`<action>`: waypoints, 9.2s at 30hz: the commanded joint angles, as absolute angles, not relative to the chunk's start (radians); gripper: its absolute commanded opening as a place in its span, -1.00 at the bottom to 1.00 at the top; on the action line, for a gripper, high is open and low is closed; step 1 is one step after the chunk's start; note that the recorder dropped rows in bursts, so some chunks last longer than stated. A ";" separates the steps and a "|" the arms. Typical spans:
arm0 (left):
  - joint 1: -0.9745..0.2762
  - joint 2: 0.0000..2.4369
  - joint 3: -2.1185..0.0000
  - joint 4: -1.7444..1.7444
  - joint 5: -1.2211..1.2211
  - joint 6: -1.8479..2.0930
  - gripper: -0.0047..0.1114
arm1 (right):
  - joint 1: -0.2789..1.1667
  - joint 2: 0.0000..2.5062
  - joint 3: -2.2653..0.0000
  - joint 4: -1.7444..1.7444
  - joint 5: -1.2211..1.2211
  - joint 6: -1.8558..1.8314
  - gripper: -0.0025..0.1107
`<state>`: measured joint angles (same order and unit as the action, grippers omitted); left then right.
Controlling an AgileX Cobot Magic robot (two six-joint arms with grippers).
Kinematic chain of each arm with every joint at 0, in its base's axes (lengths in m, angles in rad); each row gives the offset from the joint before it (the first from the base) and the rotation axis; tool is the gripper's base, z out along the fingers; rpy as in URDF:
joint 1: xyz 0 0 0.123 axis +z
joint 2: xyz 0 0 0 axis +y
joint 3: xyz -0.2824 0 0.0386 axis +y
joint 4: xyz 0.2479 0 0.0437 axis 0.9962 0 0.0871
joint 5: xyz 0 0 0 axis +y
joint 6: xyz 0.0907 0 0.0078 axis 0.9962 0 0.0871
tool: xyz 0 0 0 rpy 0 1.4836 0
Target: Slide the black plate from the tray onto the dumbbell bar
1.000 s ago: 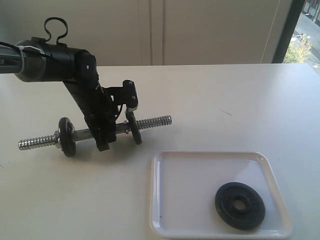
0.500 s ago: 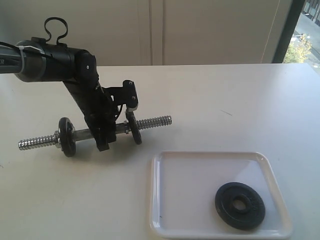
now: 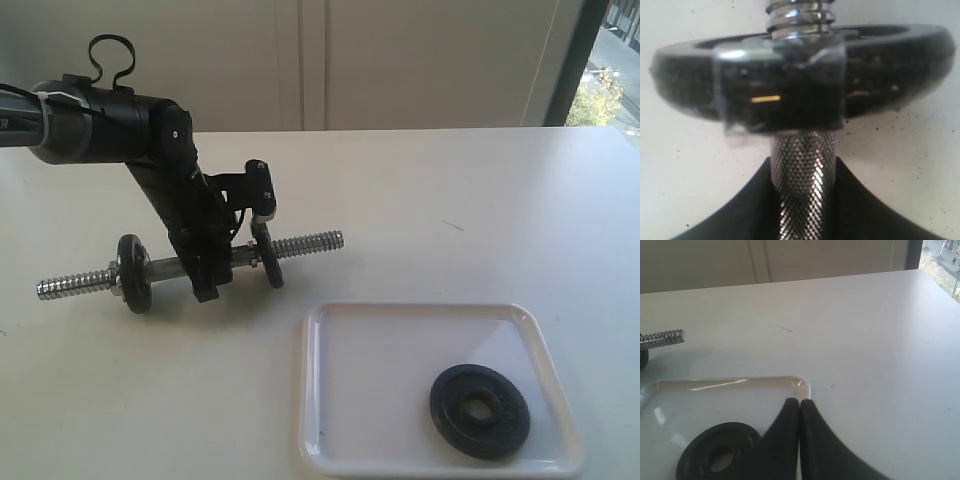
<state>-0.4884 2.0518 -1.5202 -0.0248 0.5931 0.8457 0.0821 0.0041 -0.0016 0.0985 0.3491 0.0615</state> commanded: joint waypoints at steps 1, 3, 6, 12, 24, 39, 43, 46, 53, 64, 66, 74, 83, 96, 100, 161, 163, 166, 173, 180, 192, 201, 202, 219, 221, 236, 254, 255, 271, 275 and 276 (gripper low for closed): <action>-0.489 2.049 -1.515 -0.036 0.600 0.840 -0.92 | 0.089 0.000 0.000 0.097 0.342 0.063 -0.96; -0.489 2.049 -1.515 -0.036 0.600 0.840 -0.92 | 0.089 0.000 0.000 0.097 0.342 0.063 -0.96; -0.489 2.049 -1.515 -0.036 0.596 0.840 -0.92 | 0.089 0.000 0.000 0.097 0.342 0.063 -0.96; -0.489 2.044 -1.515 -0.036 0.596 0.786 -0.92 | 0.119 0.000 0.000 0.097 0.342 0.064 -0.96; -0.489 1.966 -1.515 -0.036 0.613 0.706 -0.92 | 0.141 0.000 0.000 0.094 0.342 0.064 -0.96; -0.489 1.920 -1.515 -0.104 0.639 0.729 -0.92 | 0.141 0.000 0.000 0.099 0.327 0.065 -0.96; -0.489 1.920 -1.515 -0.104 0.648 0.737 -0.92 | 0.141 0.000 0.000 0.189 0.252 0.100 -0.96; -0.489 1.920 -1.515 -0.106 0.651 0.737 -0.92 | 0.141 0.000 0.000 0.308 0.067 0.112 -0.96; -0.489 1.920 -1.515 -0.108 0.658 0.737 -0.92 | 0.141 0.000 0.000 0.320 -0.397 0.112 -0.96; -0.489 1.920 -1.515 -0.111 0.669 0.737 -0.92 | 0.141 0.000 -0.014 0.321 -0.279 0.336 -0.96; -0.489 1.920 -1.515 -0.111 0.673 0.737 -0.92 | 0.141 0.034 -0.059 0.321 -0.159 0.301 -0.96; -0.489 1.920 -1.515 -0.111 0.673 0.737 -0.92 | 0.141 0.582 -0.426 0.305 0.360 0.000 -0.96; -0.489 1.920 -1.515 -0.112 0.673 0.737 -0.92 | 0.211 1.197 -0.886 0.203 0.934 -0.209 -0.96; -0.489 1.920 -1.515 -0.118 0.675 0.737 -0.92 | 0.516 1.550 -0.969 -0.179 0.953 0.028 -0.96; -0.489 1.920 -1.515 -0.121 0.677 0.737 -0.92 | 0.516 1.595 -0.969 -0.149 0.957 0.028 -0.90; -0.489 1.920 -1.515 -0.127 0.685 0.734 -0.92 | 0.516 1.876 -0.835 0.000 0.774 0.045 0.90; -0.489 1.920 -1.515 -0.127 0.685 0.734 -0.92 | 0.516 1.876 -0.826 0.000 0.770 0.046 0.90; -0.489 1.920 -1.515 -0.127 0.685 0.734 -0.92 | 0.516 1.876 -0.824 0.000 0.768 0.049 0.89; -0.489 1.920 -1.515 -0.127 0.685 0.734 -0.92 | 0.516 1.876 -0.824 0.000 0.785 0.058 0.35; -0.489 1.920 -1.515 -0.152 0.683 0.729 -0.92 | 0.516 1.876 -0.824 -0.010 0.779 0.060 -0.92; -0.489 1.878 -1.515 -0.163 0.706 0.701 -0.92 | 0.516 1.849 -0.825 0.022 0.703 0.051 -0.96; -0.489 1.872 -1.515 -0.176 0.724 0.699 -0.92 | 0.382 1.686 -0.908 0.465 0.630 -0.366 -0.96; -0.489 1.872 -1.515 -0.178 0.726 0.699 -0.92 | 0.359 1.686 -0.919 0.537 0.641 -0.429 -0.96; -0.489 1.872 -1.515 -0.198 0.751 0.706 -0.92 | 0.077 1.867 -1.009 1.350 0.990 -1.161 -0.96; -0.489 1.872 -1.515 -0.200 0.753 0.706 -0.92 | 0.067 1.904 -1.027 1.387 1.032 -1.193 -0.96; -0.489 1.852 -1.515 -0.203 0.758 0.709 -0.92 | 0.020 2.019 -1.111 1.549 1.181 -1.266 -0.96; -0.489 1.863 -1.515 -0.228 0.782 0.730 -0.92 | 0.039 2.019 -1.200 1.659 1.165 -1.303 -0.96; -0.489 1.863 -1.515 -0.233 0.787 0.737 -0.92 | 0.046 2.019 -1.200 1.664 1.155 -1.303 -0.96; -0.489 1.863 -1.515 -0.233 0.802 0.739 -0.92 | 0.132 2.098 -1.217 1.744 1.211 -1.270 -0.96; -0.489 1.863 -1.515 -0.233 0.802 0.739 -0.92 | 0.132 2.108 -1.237 1.744 1.221 -1.254 -0.96; -0.489 1.863 -1.515 -0.233 0.802 0.739 -0.92 | 0.132 2.108 -1.237 1.744 1.221 -1.254 -0.96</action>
